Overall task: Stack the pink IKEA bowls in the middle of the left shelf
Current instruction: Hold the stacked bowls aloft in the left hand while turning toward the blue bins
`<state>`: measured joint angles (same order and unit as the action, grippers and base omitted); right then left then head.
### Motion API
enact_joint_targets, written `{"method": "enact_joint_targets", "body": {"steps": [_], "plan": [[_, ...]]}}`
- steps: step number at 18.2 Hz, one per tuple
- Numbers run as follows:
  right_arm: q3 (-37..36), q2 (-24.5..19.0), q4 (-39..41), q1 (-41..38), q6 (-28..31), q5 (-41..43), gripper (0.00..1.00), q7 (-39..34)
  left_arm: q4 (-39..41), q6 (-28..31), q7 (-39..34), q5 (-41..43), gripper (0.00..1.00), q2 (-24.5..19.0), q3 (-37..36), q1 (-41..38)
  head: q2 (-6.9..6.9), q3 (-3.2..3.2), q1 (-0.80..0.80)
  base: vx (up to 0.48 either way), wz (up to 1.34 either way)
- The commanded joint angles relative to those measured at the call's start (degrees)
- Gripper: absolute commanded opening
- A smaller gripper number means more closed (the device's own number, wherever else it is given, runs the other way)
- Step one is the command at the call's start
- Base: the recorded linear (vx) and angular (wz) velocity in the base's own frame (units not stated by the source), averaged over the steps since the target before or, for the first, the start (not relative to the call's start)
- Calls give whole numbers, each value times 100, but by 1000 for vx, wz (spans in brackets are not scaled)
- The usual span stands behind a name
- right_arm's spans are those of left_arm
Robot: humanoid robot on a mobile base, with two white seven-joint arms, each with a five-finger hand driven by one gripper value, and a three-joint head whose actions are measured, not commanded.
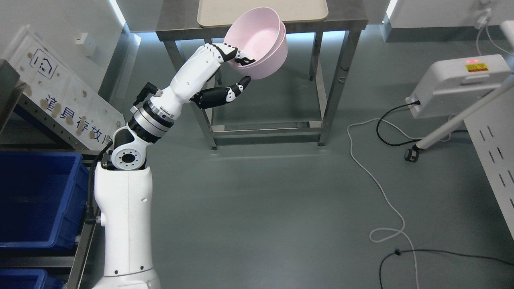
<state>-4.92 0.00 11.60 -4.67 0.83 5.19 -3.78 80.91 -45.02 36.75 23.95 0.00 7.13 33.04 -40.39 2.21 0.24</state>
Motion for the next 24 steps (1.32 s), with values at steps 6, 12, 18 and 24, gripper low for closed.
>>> {"method": "enact_joint_targets", "body": {"steps": [6,12,18,24], "plan": [[0,100,0,1,5,0,100,27,-31,2,69,-197,3,-100,148,-184,0,0,0,-341,-275],[0,100,0,1,5,0,100,36,-23,2,69,-312,3,-100,166,-158,0,0,0,-345,-303],[0,100,0,1,5,0,100,27,-23,2,69,-409,3,-100,166,-166,-1,0,0,-333,-253],[0,100,0,1,5,0,100,27,4,2,78,-417,3,-100,157,-175,-1,0,0,-299,-65]]}}
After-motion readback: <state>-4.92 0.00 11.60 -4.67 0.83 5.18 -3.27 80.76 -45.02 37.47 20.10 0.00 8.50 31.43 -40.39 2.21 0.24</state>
